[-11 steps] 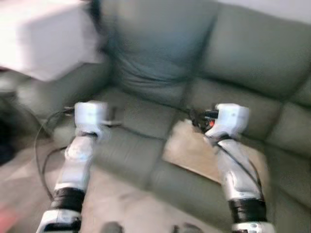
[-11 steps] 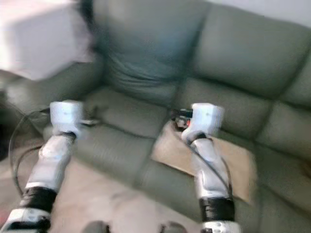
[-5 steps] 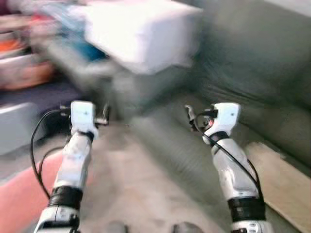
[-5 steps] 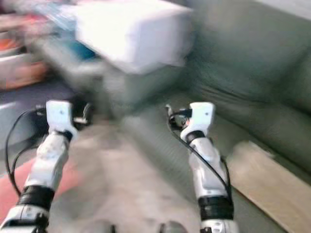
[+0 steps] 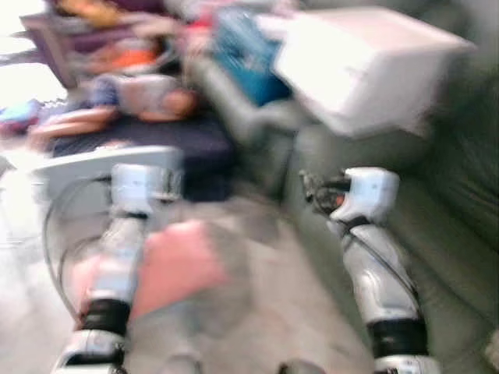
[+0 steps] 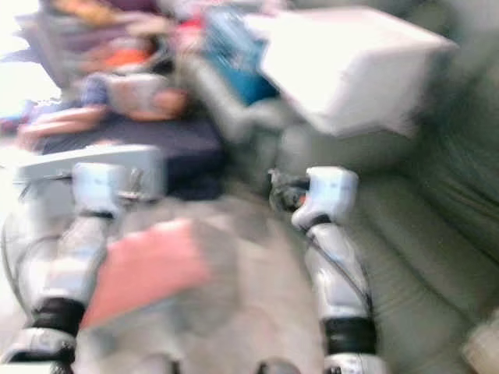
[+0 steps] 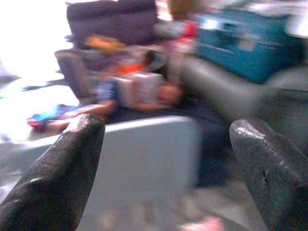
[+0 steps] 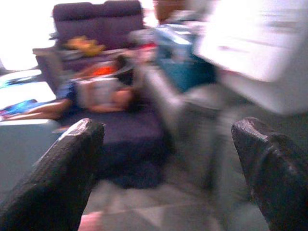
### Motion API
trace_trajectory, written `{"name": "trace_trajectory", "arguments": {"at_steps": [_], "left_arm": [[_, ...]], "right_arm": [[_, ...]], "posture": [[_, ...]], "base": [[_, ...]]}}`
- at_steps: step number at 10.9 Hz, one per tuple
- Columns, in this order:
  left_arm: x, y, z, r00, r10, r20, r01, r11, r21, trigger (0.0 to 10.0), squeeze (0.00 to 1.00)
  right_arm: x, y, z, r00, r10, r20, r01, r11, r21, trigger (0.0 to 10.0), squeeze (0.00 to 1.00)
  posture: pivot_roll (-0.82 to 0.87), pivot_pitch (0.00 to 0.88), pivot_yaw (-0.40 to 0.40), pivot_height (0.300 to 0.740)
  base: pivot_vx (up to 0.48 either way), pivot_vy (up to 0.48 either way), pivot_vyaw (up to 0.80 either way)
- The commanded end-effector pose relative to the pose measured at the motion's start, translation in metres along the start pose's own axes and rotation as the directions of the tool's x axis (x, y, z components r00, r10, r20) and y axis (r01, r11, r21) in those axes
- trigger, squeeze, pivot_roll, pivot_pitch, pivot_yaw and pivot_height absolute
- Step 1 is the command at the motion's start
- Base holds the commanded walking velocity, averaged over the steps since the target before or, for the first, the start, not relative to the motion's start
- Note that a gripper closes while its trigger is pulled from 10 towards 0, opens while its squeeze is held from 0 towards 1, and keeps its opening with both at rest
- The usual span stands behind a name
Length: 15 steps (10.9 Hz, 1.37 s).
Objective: Move the pillow to the sofa
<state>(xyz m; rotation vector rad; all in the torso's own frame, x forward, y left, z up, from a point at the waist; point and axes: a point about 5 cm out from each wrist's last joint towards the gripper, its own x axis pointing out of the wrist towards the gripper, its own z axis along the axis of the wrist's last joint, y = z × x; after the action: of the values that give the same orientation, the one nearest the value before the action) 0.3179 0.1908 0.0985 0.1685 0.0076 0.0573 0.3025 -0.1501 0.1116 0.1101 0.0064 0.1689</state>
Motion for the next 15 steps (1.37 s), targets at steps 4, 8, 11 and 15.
{"name": "trace_trajectory", "arguments": {"at_steps": [4, 8, 11, 15], "left_arm": [[0.001, 0.002, -0.005, 0.997, 0.076, -0.027, -0.075, 0.996, 0.055, 10.0, 0.0], [-0.007, -0.004, -0.016, 0.997, -0.042, -0.068, 0.048, 0.995, 0.089, 10.0, 0.0], [-0.03, 0.007, -0.041, 0.982, -0.112, -0.151, 0.126, 0.988, 0.087, 10.0, 0.0], [-0.045, 0.013, -0.046, 0.982, -0.105, -0.158, 0.11, 0.994, 0.023, 10.0, 0.0]], "right_arm": [[-0.002, -0.007, 0.001, 1.0, -0.02, 0.01, 0.02, 1.0, -0.022, 10.0, 0.0], [-0.009, -0.015, -0.007, 0.999, -0.054, -0.007, 0.053, 0.998, -0.033, 10.0, 0.0], [-0.031, -0.038, -0.028, 0.98, -0.187, -0.073, 0.187, 0.982, -0.013, 10.0, 0.0], [-0.042, -0.028, -0.04, 0.973, -0.199, -0.116, 0.199, 0.98, -0.012, 10.0, 0.0]], "posture": [[-0.05, 0.0, -0.048, 0.74], [-0.03, 0.0, -0.044, 0.74], [-0.03, 0.0, -0.023, 0.74], [-0.02, 0.0, -0.021, 0.74]], "base": [[0.0, 0.0, 0.8], [0.0, 0.0, 0.8], [0.0, 0.0, 0.27], [0.0, 0.0, 0.0]]}}
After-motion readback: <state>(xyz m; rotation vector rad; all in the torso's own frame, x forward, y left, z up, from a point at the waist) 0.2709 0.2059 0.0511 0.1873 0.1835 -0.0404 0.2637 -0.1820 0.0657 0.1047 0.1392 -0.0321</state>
